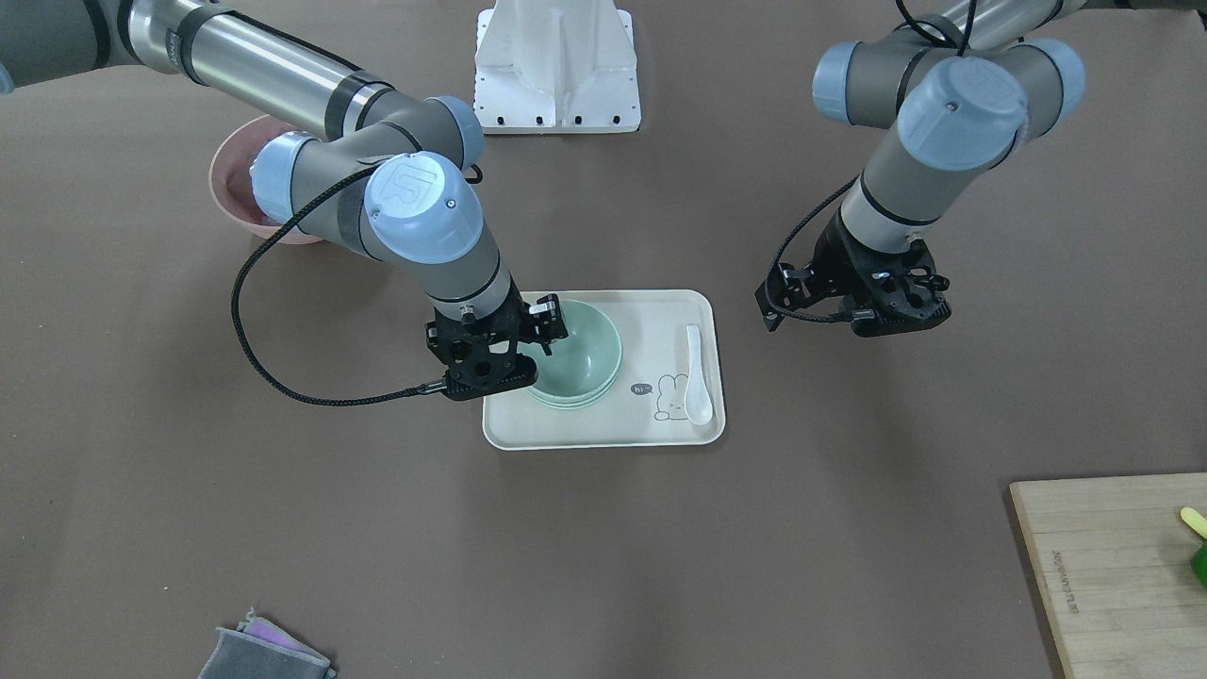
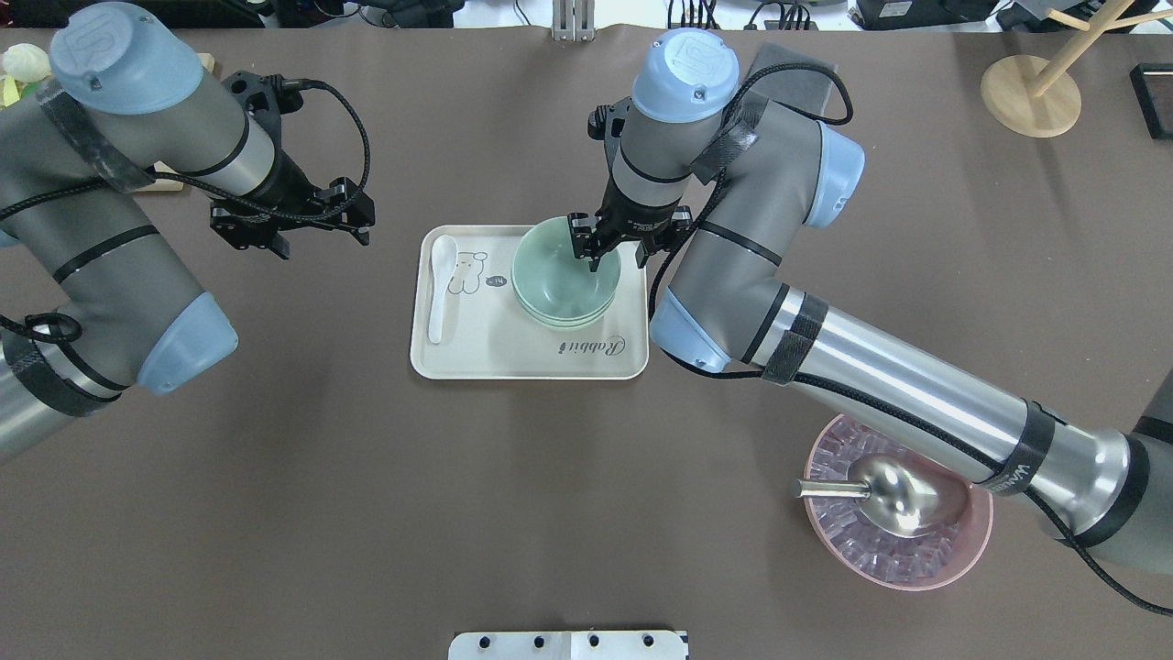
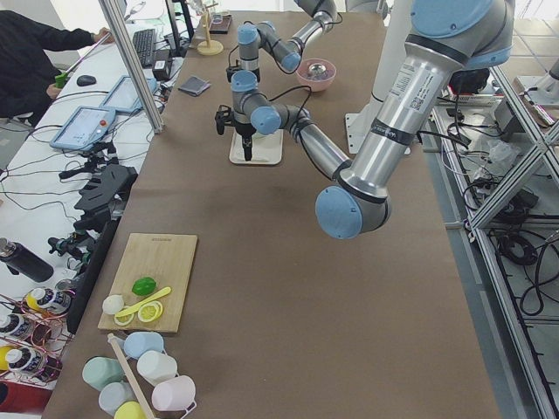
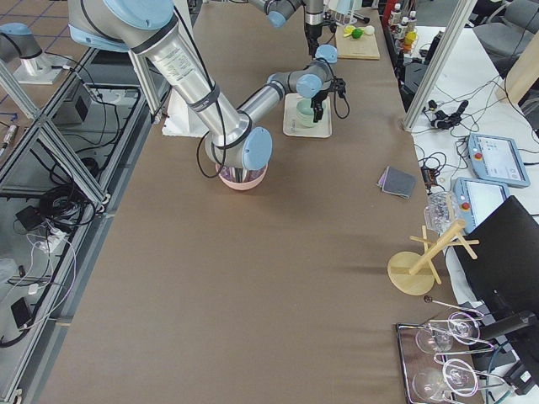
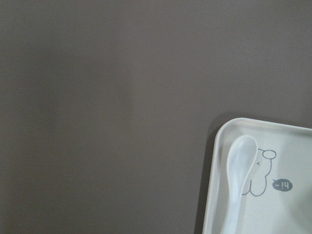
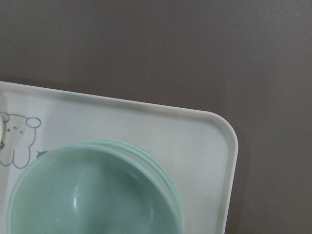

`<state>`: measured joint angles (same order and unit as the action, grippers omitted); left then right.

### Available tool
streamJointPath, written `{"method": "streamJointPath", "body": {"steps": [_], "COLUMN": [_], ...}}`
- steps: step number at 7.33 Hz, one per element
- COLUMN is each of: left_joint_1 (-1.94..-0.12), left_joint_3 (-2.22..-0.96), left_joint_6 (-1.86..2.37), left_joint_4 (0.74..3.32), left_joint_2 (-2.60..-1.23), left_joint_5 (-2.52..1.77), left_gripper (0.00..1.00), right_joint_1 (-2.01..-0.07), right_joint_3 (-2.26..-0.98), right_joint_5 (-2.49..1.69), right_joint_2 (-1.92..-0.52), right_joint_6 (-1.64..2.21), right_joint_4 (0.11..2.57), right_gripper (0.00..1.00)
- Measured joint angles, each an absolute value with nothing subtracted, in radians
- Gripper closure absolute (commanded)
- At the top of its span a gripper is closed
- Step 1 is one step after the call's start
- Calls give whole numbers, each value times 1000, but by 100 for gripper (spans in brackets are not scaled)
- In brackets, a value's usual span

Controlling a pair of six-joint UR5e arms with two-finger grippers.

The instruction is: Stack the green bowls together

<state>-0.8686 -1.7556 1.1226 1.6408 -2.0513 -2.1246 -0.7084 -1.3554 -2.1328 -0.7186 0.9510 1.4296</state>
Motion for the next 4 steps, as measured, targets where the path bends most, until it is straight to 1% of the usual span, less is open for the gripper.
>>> {"method": "streamJointPath", "body": {"steps": [2, 3, 4], "left_joint_1": [-924, -974, -1045], "left_joint_3": [-1764, -1775, -1780], "left_joint_6": [988, 876, 760], "left_joint_4": [1597, 1550, 1524], "left_joint_2": [-2035, -2021, -1998], "left_joint_5": [-2130, -2129, -2130], "left_gripper": [2, 2, 2], "right_joint_1": [-766, -801, -834], "right_joint_3": [-1373, -1409, -1472], "right_joint_5": [-2208, -2239, -2252], "right_joint_2": [-730, -752, -782], "right_joint_6": [940, 910, 838], "right_joint_4": [1451, 1504, 1604], "right_gripper": [0, 0, 0]}}
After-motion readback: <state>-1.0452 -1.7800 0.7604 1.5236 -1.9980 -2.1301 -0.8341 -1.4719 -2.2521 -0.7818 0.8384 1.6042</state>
